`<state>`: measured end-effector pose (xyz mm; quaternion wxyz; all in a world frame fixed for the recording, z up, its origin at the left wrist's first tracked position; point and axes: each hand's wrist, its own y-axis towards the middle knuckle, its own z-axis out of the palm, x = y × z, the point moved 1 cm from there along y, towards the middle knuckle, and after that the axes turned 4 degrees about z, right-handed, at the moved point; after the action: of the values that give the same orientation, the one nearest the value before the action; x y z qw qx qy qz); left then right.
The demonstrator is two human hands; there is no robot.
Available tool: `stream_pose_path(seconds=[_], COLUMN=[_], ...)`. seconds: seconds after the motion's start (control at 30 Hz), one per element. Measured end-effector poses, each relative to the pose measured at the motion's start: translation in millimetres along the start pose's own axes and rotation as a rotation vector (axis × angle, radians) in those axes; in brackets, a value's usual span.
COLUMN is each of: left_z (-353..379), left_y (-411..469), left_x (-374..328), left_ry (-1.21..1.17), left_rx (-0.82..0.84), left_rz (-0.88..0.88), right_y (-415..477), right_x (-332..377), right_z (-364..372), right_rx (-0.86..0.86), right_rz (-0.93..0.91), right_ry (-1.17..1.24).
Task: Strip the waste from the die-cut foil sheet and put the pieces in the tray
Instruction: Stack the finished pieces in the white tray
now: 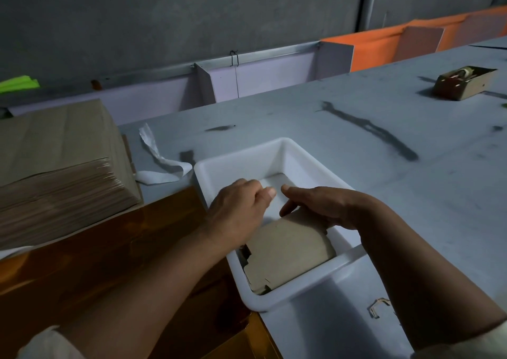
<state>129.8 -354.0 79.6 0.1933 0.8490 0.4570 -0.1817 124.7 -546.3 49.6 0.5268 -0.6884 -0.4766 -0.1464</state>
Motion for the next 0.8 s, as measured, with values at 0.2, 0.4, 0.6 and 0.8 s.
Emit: stream_pose_path(seconds=[0.2, 0.4, 0.6, 0.8], left_z=[-17, -17, -17, -5], left_y=[5, 13, 15, 17], left_x=[6, -4, 1, 3], left_ry=[-0.095, -0.013, -0.05, 0.012], left_rx=[0.438, 0.595, 0.552, 0.482], left_rz=[-0.05, -0.041, -0.065, -0.048], right_y=[-2, -5, 0, 2], right_x=[2, 3, 2, -1], right_z=[-1, -2, -3, -2], right_rx=[-0.042, -0.096, -0.089, -0.054], right_rz=[0.022, 0.047, 0.012, -0.008], right_ry=[-0.003, -0.027, -0.045, -0.094])
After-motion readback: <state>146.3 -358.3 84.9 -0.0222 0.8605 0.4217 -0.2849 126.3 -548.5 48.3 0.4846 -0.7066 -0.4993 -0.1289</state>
